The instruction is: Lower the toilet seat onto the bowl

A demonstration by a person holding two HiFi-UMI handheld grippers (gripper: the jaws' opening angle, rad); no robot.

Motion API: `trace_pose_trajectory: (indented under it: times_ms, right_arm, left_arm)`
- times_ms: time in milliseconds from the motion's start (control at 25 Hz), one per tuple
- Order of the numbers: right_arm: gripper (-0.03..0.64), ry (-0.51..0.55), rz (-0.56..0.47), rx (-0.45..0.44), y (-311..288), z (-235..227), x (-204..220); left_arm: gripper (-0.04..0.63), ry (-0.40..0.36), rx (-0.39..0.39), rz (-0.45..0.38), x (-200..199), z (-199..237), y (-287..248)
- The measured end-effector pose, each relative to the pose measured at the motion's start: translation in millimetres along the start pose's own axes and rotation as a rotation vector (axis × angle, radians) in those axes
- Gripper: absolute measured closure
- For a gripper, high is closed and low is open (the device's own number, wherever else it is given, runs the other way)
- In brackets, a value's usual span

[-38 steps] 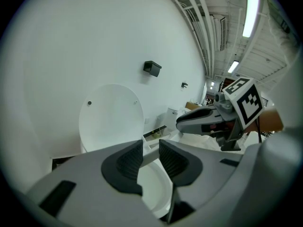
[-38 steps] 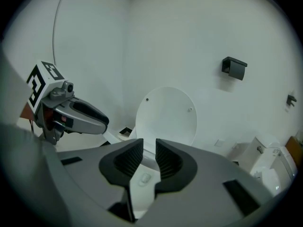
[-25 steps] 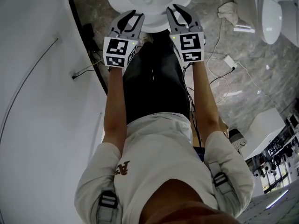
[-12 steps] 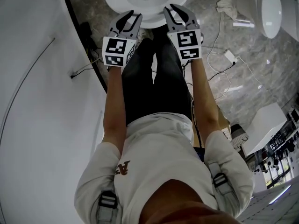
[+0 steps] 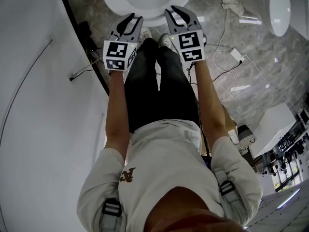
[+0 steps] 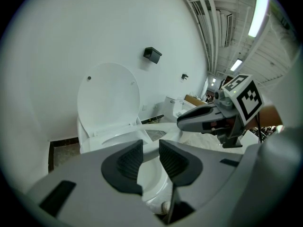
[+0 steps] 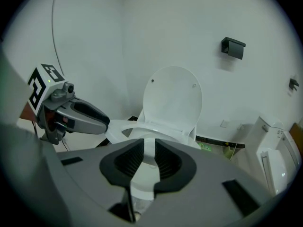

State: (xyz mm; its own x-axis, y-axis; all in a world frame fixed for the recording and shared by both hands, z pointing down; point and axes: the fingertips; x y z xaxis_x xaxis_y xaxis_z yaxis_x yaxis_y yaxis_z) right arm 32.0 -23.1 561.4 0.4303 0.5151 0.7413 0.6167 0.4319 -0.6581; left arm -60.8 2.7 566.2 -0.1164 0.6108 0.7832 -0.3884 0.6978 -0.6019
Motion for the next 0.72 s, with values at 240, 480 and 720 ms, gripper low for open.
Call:
trace_pose_trajectory:
  times_ms: [240, 480, 720]
  right_arm:
    - [0.531, -0.014, -0.001, -0.021, -3, 5, 15]
    - [0.531, 0.005, 0.005, -0.045, -7, 10, 29]
    - [0.531, -0.006, -0.004, -0.049, -11, 12, 43]
  left_arm:
    - [0.477, 0.002, -0.021, 0.020, 16, -3, -1]
    - [0.477, 0.021, -0.044, 0.013, 30, -5, -2]
    - [0.477, 0.051, -0.068, 0.001, 43, -6, -5]
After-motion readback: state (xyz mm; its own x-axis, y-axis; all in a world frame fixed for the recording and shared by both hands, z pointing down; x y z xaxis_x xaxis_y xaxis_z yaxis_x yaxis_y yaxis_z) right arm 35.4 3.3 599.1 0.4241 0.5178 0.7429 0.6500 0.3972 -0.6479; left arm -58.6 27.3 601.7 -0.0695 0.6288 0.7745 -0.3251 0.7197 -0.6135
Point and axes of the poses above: the fingertips, and each gripper's own axes: y backward along the fingers, z to its left, x out of its underside, and after that the axes turned 10 degrees about -x, right-handed
